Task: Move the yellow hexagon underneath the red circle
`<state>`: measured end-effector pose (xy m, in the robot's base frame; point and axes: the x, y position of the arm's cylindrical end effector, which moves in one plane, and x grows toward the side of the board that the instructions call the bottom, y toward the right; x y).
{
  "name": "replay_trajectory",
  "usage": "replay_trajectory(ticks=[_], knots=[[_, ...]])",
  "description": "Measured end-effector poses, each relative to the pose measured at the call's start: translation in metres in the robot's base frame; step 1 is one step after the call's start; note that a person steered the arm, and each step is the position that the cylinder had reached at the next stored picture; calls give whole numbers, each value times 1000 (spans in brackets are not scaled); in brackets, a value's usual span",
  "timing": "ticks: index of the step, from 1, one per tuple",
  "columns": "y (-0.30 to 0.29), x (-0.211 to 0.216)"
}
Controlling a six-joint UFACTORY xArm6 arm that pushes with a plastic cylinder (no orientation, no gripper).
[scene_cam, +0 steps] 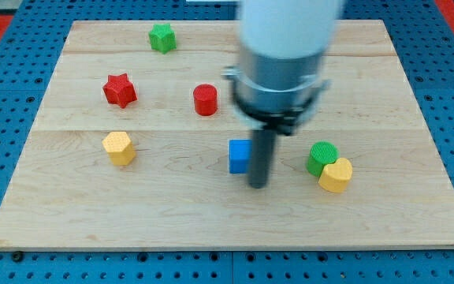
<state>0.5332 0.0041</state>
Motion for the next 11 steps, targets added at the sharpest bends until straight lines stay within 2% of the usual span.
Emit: replay_trajectory(ticks=[1, 2, 3, 5, 6, 7, 8, 9, 10, 11], knots=[[-29, -22], [28, -30], [88, -16], [-80, -41], [-83, -97], [-181, -98], [-246, -67], [-160, -39], [-126, -49], [-133, -68]])
